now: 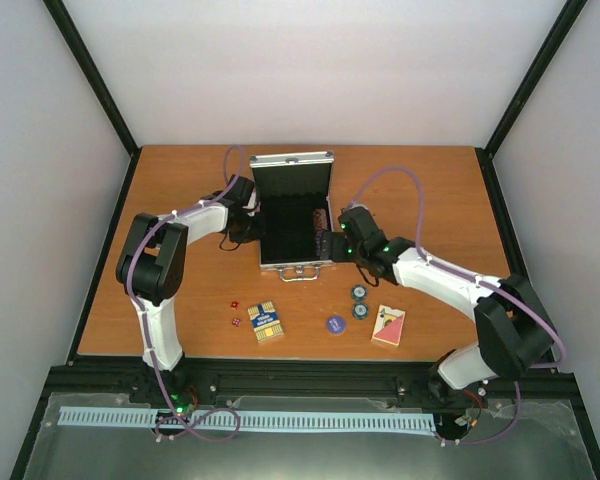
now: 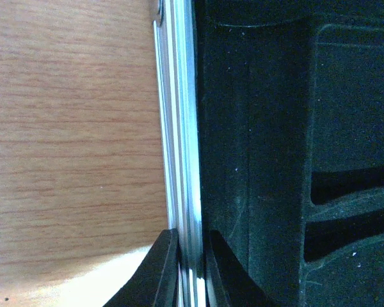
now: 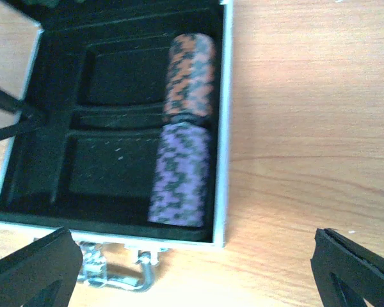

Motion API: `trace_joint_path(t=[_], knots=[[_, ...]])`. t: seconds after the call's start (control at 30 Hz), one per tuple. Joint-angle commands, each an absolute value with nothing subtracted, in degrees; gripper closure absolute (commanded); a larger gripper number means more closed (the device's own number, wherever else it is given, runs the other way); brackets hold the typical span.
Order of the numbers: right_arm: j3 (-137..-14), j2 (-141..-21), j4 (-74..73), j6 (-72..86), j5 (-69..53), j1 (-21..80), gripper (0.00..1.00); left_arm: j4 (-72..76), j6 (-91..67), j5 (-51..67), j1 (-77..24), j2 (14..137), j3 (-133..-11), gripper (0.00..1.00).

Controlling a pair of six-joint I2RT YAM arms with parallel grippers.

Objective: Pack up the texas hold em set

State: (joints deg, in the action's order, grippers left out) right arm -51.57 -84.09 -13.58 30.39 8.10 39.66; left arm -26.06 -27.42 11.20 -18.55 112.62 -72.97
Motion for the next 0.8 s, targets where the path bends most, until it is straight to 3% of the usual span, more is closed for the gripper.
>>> trace_joint_path(t=[0.0,0.43,0.53,0.6,0.7,0.77], knots=[[-54.9,-85.69,-22.27,28.53,9.23,37.23,0.0,-30.77,-25.75,11.79,-18.72,116.04,-72.42,0.99],[-64.09,-99.65,-26.28,24.04,0.05,28.13,0.0,-31.36,-25.6,12.47,-18.7,116.43,-73.7,0.99],[-63.41,-98.9,-25.75,24.16,0.21,28.1,0.0,-31.11,-24.81,12.62,-18.72,115.43,-73.54,0.92],[-62.98,-97.97,-26.38,24.05,0.89,28.12,0.0,-30.85,-24.1,12.76,-18.72,114.49,-73.4,0.76],[-62.67,-96.46,-28.22,23.3,1.83,28.12,0.0,-30.59,-23.31,13.77,-18.72,112.98,-73.62,0.4],[-62.58,-95.6,-29.75,22.52,1.94,28.12,0.0,-30.81,-22.9,14.38,-18.72,112.17,-74.17,0.25]])
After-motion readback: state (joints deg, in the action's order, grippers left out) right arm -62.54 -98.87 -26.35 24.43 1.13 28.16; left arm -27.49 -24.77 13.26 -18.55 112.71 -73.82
